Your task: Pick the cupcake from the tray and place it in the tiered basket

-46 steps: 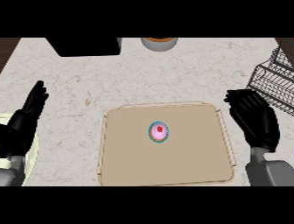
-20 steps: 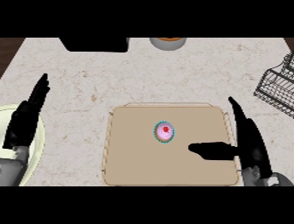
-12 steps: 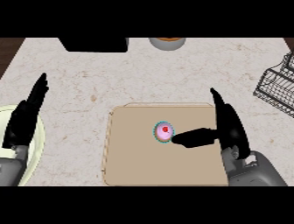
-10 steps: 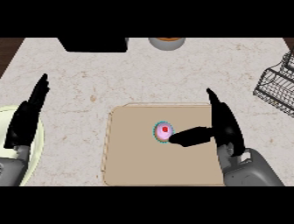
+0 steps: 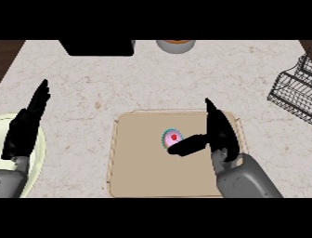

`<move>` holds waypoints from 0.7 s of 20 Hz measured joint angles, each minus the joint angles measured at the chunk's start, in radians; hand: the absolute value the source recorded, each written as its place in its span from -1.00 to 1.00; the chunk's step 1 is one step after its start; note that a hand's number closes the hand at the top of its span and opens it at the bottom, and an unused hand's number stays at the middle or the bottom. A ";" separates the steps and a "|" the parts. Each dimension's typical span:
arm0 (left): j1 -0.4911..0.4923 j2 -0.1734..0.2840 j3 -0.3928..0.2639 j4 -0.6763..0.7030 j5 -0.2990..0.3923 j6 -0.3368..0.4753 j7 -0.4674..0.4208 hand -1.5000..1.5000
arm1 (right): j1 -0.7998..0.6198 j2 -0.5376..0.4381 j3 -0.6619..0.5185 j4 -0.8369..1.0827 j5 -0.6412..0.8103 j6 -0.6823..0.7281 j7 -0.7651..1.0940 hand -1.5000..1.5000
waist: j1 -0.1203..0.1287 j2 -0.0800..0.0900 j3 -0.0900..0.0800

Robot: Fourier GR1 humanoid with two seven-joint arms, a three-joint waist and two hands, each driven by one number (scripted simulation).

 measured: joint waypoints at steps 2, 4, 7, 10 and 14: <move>0.001 -0.004 0.000 -0.006 -0.011 0.008 0.008 0.00 | 0.005 0.023 0.009 0.002 0.029 0.011 0.002 -1.00 | -0.003 -0.001 0.000; 0.004 0.003 0.009 -0.007 -0.004 -0.006 0.005 0.00 | 0.002 0.043 0.017 0.016 0.060 0.021 0.003 -1.00 | -0.003 -0.001 0.000; 0.000 -0.001 0.015 -0.004 -0.007 -0.006 0.008 0.00 | 0.004 0.054 0.014 0.028 0.096 0.045 0.005 -1.00 | -0.007 -0.002 0.000; -0.008 -0.010 0.013 0.002 -0.014 -0.007 0.012 0.00 | -0.004 0.073 0.015 0.041 0.137 0.064 0.004 -1.00 | -0.008 -0.002 0.000; 0.002 -0.011 0.023 0.011 -0.014 -0.017 -0.006 0.00 | -0.015 0.087 0.016 0.054 0.169 0.091 0.003 -1.00 | -0.006 -0.003 0.000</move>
